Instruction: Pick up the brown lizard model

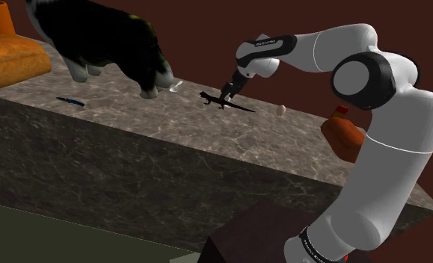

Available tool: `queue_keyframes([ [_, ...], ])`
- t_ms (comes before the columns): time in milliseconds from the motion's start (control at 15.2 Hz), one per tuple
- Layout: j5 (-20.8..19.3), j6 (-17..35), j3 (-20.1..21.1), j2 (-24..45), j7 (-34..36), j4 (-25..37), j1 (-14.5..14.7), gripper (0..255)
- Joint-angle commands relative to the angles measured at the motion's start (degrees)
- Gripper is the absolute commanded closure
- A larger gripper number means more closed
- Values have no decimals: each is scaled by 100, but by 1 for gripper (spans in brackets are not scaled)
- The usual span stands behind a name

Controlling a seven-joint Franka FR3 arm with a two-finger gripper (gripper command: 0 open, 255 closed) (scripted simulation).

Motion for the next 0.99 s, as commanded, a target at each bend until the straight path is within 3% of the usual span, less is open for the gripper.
queue_keyframes([
  [0,60,132,16,68,-74,-70,-16,0],
  [264,125,290,39,143,-146,-163,-25,0],
  [330,127,286,38,148,-150,-155,-29,255],
  [924,125,290,39,144,-146,-163,-25,255],
])
